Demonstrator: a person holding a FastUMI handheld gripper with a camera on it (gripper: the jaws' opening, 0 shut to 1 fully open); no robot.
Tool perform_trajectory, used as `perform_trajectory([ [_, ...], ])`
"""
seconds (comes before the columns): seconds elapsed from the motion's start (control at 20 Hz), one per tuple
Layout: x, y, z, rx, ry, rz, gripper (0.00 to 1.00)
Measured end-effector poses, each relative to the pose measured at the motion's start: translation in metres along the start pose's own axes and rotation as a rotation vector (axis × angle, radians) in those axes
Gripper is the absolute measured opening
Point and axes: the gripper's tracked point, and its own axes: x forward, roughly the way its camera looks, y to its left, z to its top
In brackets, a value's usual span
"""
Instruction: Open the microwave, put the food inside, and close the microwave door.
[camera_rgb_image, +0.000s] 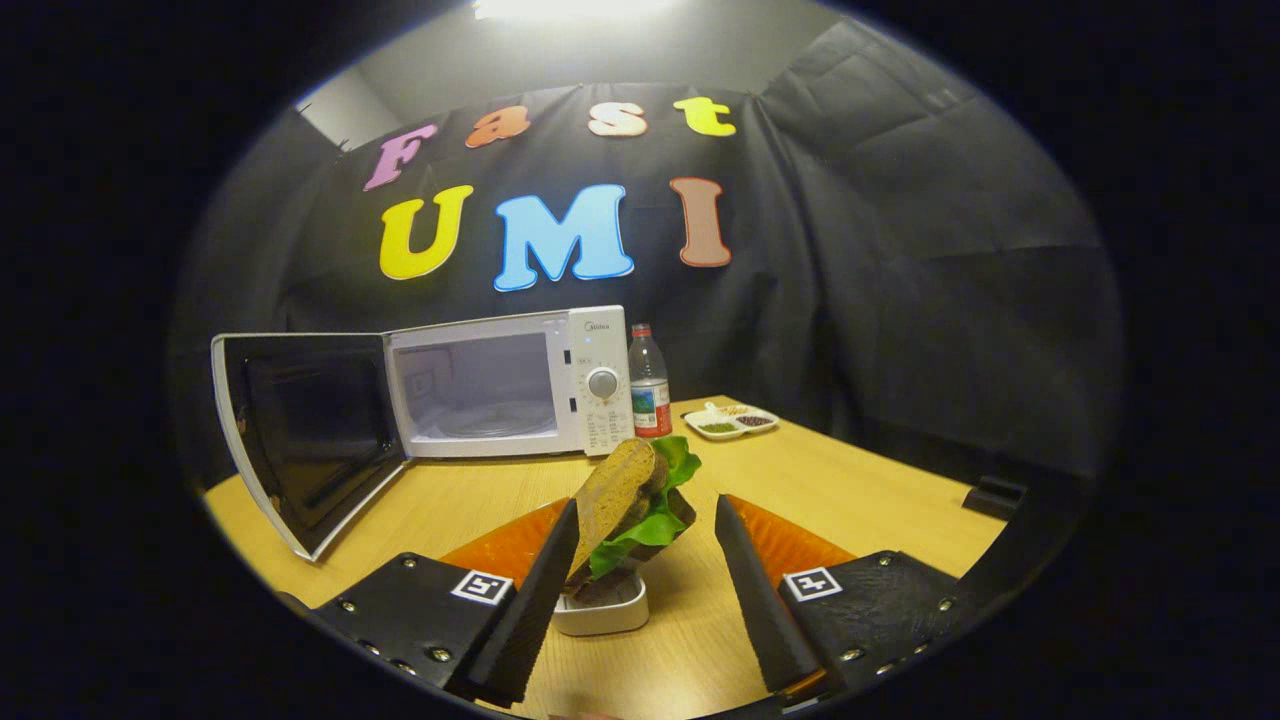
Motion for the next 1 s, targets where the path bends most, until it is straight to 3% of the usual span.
perform_trajectory([
  [0.1, 0.009, -0.001, -0.009, 0.120, 0.045, 0.044, 0.87],
  [0.35, 0.040, 0.008, -0.022, 0.245, 0.119, 0.105, 0.87],
  [0.45, 0.050, 0.012, -0.027, 0.293, 0.154, 0.132, 0.69],
  [0.55, 0.052, 0.015, -0.018, 0.338, 0.159, 0.156, 0.41],
  [0.6, 0.054, 0.014, -0.017, 0.353, 0.162, 0.151, 0.38],
  [0.65, 0.051, 0.013, -0.015, 0.334, 0.159, 0.133, 0.28],
  [1.0, 0.029, 0.024, 0.015, 0.147, 0.070, 0.068, 0.28],
])
